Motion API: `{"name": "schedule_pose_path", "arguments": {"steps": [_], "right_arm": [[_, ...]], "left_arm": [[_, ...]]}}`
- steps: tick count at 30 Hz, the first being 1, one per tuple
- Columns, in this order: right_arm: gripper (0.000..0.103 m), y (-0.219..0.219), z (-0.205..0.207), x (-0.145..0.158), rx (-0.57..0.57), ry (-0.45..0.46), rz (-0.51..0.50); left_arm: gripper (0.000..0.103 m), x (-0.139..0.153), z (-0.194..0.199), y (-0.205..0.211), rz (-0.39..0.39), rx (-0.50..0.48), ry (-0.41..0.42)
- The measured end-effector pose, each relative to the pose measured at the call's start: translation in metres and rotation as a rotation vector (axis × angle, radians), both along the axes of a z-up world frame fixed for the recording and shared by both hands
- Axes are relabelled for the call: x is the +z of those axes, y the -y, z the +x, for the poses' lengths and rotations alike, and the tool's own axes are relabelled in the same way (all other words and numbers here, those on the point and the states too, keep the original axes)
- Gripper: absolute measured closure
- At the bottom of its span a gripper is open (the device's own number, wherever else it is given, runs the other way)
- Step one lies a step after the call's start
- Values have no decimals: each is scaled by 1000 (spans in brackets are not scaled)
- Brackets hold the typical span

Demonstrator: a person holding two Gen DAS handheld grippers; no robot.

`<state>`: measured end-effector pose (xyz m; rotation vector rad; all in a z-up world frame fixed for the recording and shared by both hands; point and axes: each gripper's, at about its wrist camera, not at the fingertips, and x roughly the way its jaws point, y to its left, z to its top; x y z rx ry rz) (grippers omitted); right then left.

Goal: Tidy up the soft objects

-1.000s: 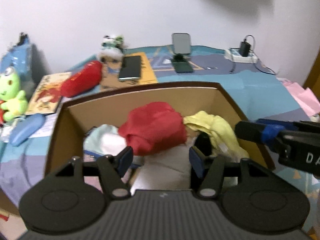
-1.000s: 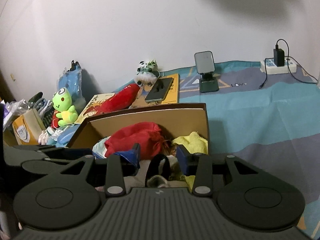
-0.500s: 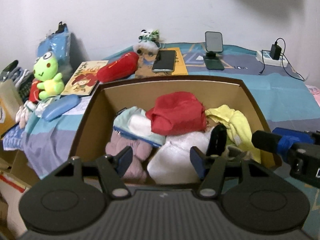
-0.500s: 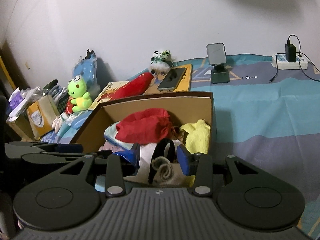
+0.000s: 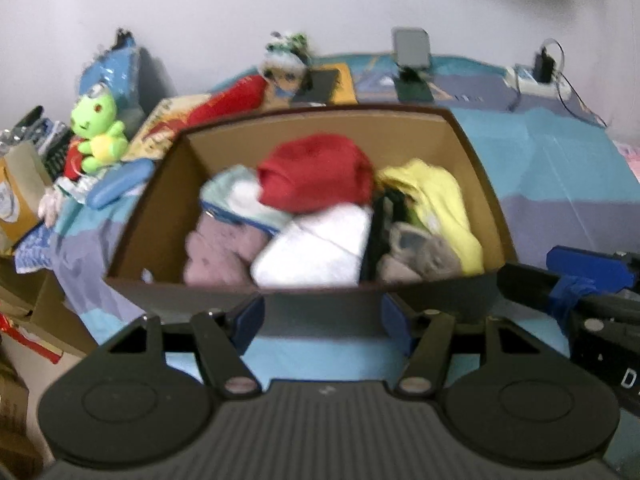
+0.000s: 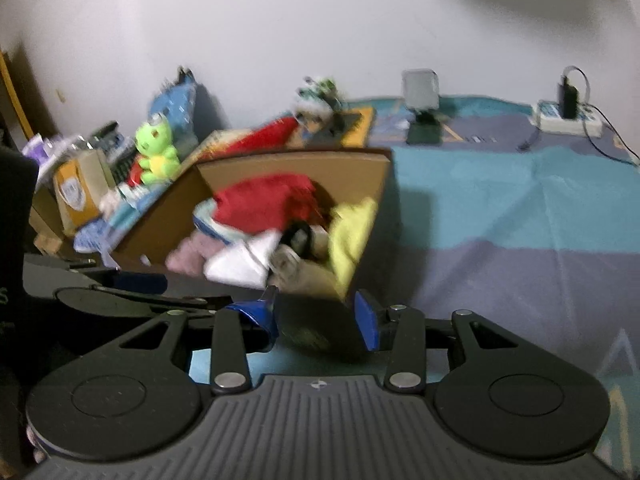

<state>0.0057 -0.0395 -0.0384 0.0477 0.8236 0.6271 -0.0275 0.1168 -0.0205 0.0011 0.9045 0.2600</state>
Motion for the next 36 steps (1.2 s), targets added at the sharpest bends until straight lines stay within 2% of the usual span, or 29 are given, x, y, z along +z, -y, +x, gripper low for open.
{"name": "schedule_pose_path", "arguments": {"steps": [5, 12, 23, 30, 36], "right_arm": [[77, 33, -8, -15, -47, -42, -74], [77, 85, -9, -31, -189, -103, -127], [76, 137, -2, -46, -365, -146, -227], [76, 145, 5, -49, -364, -146, -238], [76, 137, 13, -49, -318, -148, -232]], "left_arm": [[39, -24, -4, 44, -21, -96, -52], [39, -51, 0, 100, -15, -209, -126], [39, -56, 14, 158, -8, -332, -138], [39, -58, 25, 169, -26, -354, -158], [39, -59, 26, 165, -16, -323, -165]]}}
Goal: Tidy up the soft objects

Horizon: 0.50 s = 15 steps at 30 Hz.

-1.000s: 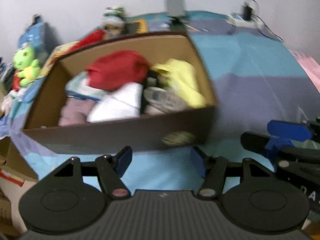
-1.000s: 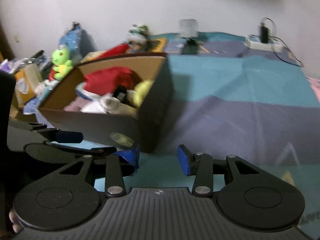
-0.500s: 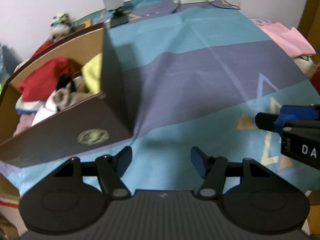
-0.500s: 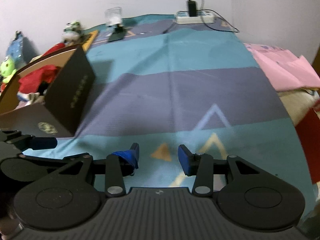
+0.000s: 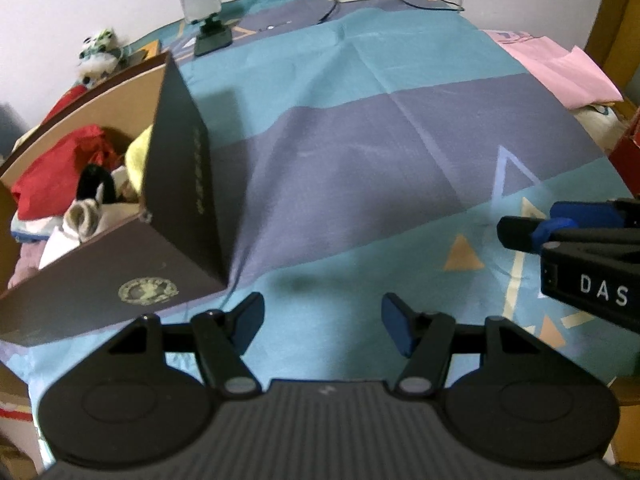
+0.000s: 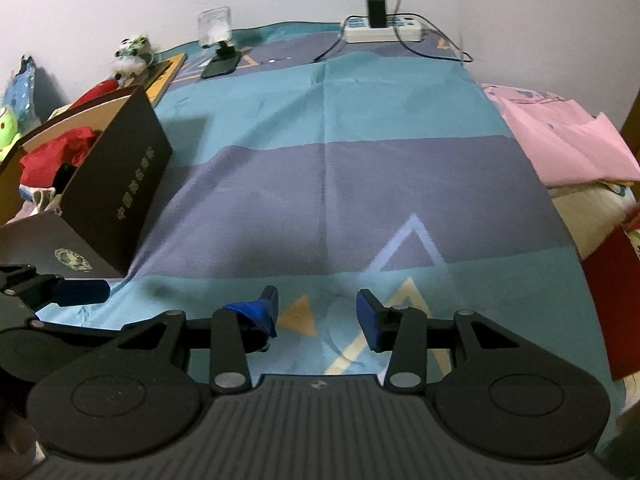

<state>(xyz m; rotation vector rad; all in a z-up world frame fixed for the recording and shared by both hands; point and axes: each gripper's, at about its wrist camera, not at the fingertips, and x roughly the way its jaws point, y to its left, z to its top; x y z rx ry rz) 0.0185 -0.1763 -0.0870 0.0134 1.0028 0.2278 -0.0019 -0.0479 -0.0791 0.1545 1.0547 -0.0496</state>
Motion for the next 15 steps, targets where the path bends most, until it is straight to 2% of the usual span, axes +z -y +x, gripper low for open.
{"name": "schedule_pose_path", "arguments": {"steps": [7, 15], "right_arm": [[76, -28, 4, -1, 85, -13, 12], [76, -78, 4, 2, 187, -30, 29]], "left_arm": [[39, -5, -3, -28, -4, 80, -37], [39, -2, -13, -74, -6, 159, -37]]}}
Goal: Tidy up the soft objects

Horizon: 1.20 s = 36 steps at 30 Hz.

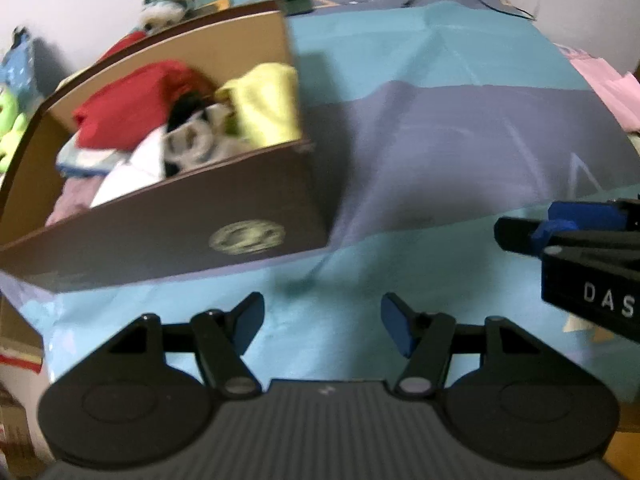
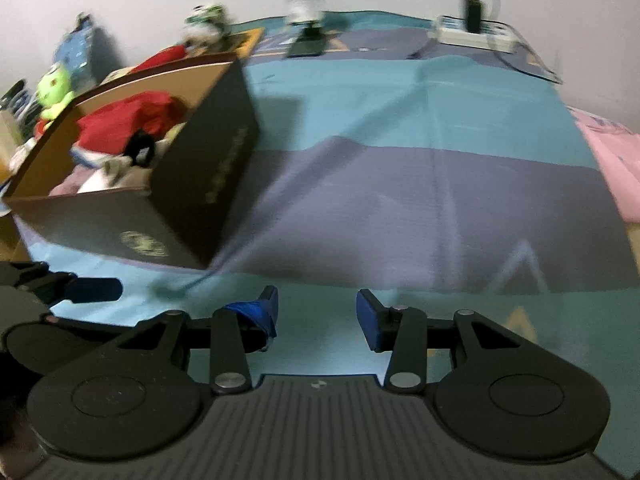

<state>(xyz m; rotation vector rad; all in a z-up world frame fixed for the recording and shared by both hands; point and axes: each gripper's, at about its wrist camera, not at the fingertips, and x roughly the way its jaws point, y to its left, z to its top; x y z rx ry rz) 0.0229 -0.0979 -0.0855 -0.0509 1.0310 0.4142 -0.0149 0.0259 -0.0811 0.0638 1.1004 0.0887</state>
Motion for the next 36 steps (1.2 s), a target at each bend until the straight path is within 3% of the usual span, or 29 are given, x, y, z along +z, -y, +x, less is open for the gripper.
{"name": "schedule_pose_path", "arguments": {"steps": [10, 18, 36], "right_arm": [[76, -73, -14, 8, 117, 10, 5], [76, -113, -26, 17, 128, 20, 15], [76, -160, -26, 80, 83, 232, 47]], "left_arm": [[39, 6, -15, -71, -9, 84, -7], [39, 12, -28, -116, -13, 102, 11], [39, 87, -24, -168, 34, 63, 214]]}}
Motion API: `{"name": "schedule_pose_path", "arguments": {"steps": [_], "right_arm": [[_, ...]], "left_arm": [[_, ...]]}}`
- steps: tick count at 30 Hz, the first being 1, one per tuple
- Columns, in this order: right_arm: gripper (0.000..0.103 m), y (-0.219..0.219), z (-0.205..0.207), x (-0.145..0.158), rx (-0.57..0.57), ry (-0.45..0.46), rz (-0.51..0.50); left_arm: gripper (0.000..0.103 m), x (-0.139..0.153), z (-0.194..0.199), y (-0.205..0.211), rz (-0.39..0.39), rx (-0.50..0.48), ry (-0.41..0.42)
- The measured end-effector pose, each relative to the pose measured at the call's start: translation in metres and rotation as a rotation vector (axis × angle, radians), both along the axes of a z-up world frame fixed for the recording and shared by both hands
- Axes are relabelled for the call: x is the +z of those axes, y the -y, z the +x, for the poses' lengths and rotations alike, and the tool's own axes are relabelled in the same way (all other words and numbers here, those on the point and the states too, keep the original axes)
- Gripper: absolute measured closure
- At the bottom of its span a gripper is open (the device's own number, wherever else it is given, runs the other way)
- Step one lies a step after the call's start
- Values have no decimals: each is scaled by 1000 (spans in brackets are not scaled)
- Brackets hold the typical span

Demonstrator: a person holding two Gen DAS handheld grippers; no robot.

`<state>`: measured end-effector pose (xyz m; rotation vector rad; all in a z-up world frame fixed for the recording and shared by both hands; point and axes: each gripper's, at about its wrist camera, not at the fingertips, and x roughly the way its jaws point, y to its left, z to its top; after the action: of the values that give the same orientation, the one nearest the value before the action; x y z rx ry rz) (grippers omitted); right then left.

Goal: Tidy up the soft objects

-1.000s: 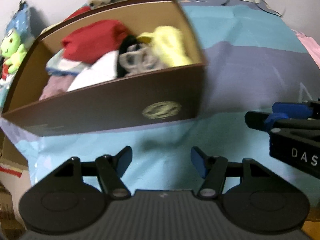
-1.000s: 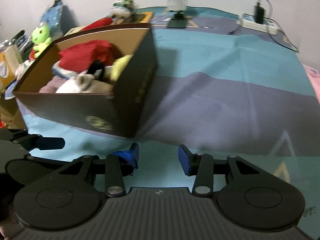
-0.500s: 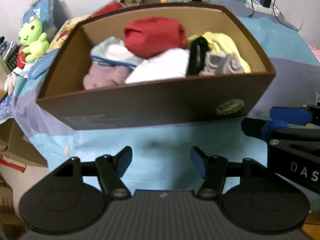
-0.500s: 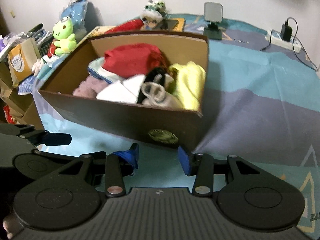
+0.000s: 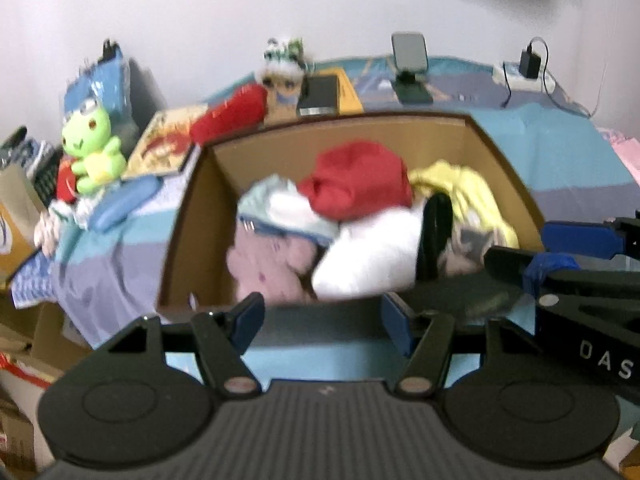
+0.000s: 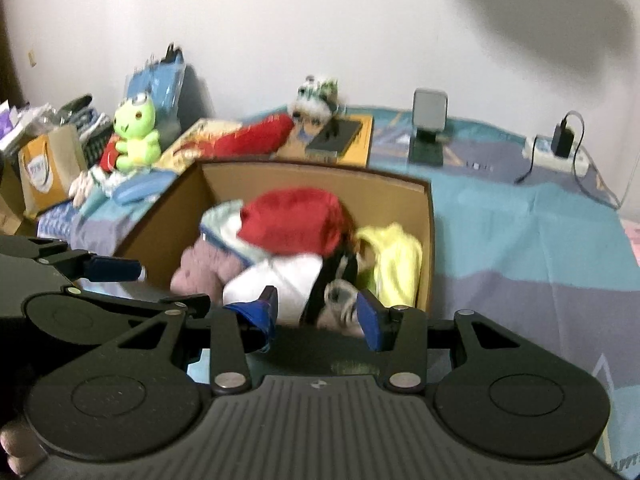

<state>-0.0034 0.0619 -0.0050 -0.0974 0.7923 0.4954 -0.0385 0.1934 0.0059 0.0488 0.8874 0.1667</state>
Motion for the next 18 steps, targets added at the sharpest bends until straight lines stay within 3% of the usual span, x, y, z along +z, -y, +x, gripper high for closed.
{"name": "schedule_pose_path", "arguments": {"steps": [12, 18], "right_arm": [[75, -17, 25, 32, -44, 104, 47], [75, -13, 39, 40, -87, 145, 99]], "left_arm": [[39, 62, 33, -22, 66, 11, 149], [39, 74, 43, -30, 72, 34, 200]]}}
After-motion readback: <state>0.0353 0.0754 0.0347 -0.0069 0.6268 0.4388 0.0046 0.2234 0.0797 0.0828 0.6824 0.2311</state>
